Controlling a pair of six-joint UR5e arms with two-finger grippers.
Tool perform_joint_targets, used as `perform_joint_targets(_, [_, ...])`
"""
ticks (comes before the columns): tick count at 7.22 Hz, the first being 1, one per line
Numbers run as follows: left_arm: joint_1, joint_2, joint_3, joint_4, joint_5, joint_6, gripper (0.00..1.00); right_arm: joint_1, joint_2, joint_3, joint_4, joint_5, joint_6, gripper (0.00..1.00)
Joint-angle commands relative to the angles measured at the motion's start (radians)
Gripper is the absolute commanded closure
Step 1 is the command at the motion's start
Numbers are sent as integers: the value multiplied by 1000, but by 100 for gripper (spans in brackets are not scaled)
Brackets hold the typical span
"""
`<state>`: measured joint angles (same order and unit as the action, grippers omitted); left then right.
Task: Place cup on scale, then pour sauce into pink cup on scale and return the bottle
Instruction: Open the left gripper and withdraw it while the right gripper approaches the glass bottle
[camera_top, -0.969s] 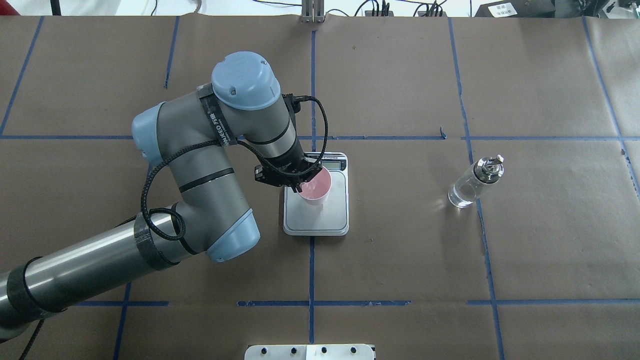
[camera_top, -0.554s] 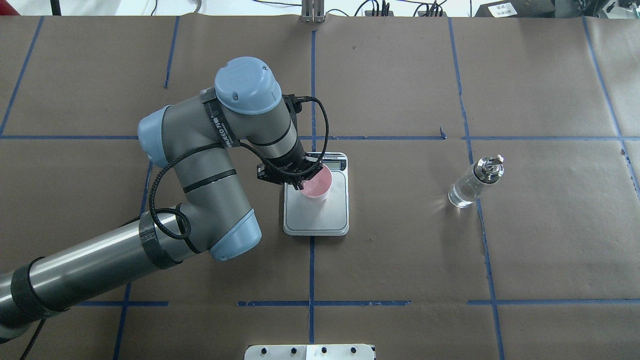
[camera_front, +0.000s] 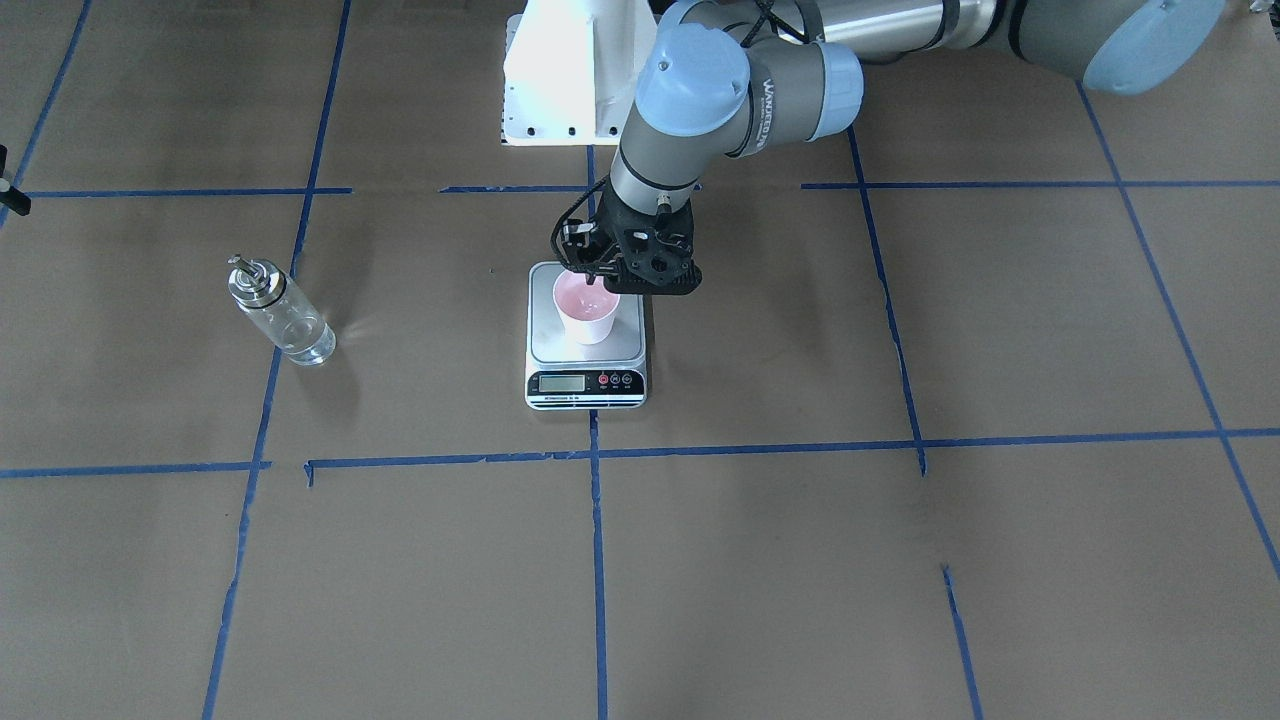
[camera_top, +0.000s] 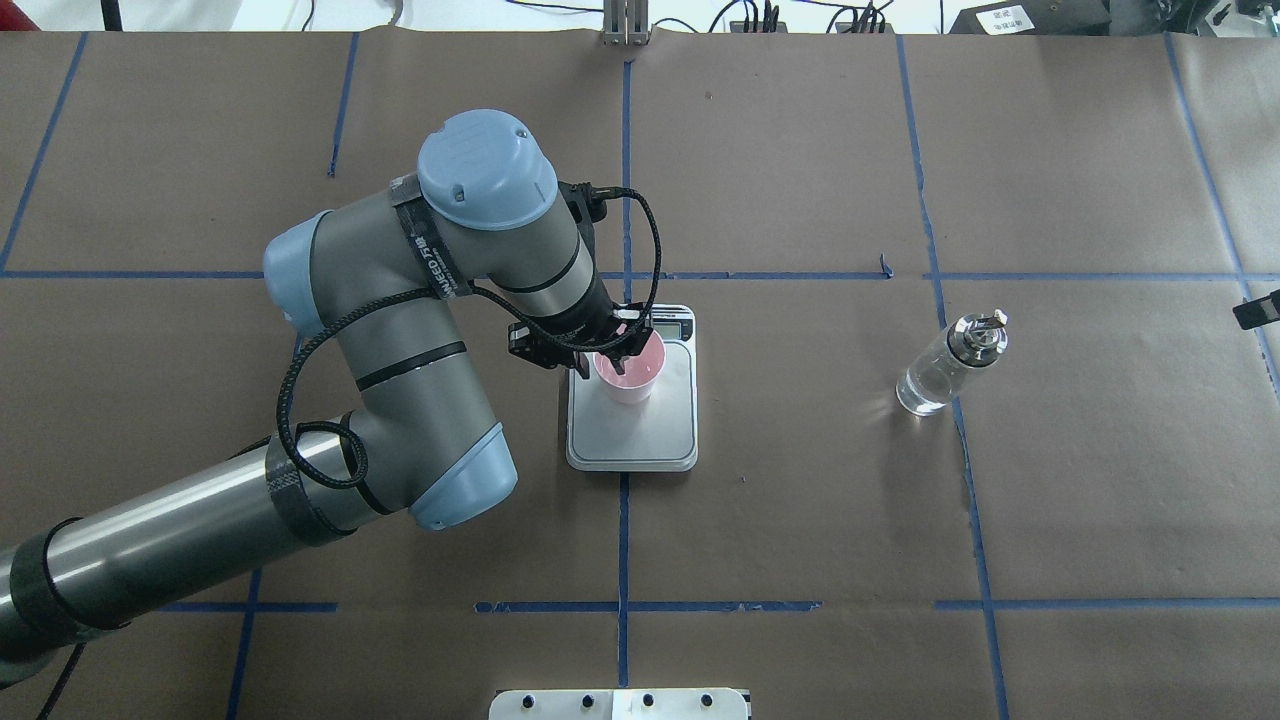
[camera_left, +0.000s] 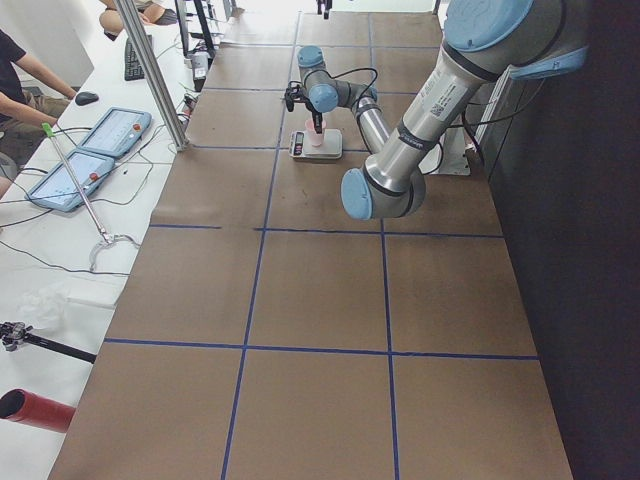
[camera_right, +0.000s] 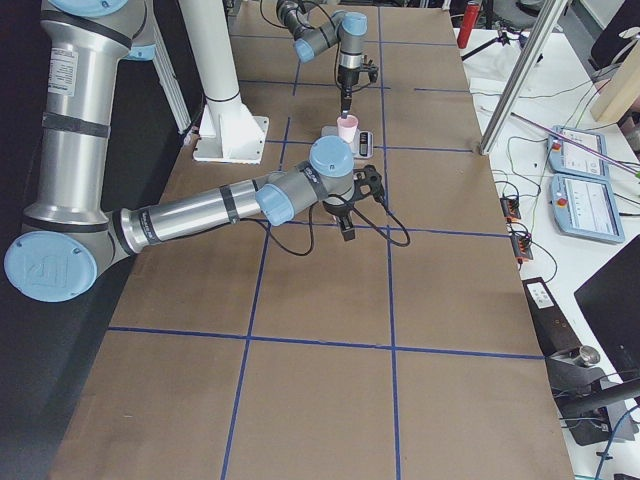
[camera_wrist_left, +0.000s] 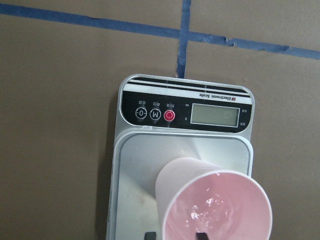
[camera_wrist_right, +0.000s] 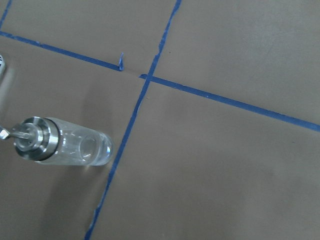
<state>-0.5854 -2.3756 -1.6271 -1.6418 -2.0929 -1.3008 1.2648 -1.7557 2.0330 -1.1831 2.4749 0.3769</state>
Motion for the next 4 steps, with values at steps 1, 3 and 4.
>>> perform_joint_targets(1, [-20, 37, -80, 5, 2, -2, 20, -159, -27, 7, 285, -86, 384, 0])
perform_joint_targets(3, [-46, 84, -105, 2, 5, 6, 19, -372, -60, 87, 298, -339, 526, 0])
perform_joint_targets(4, [-65, 96, -106, -3, 5, 8, 19, -510, -73, 117, 298, -511, 575, 0])
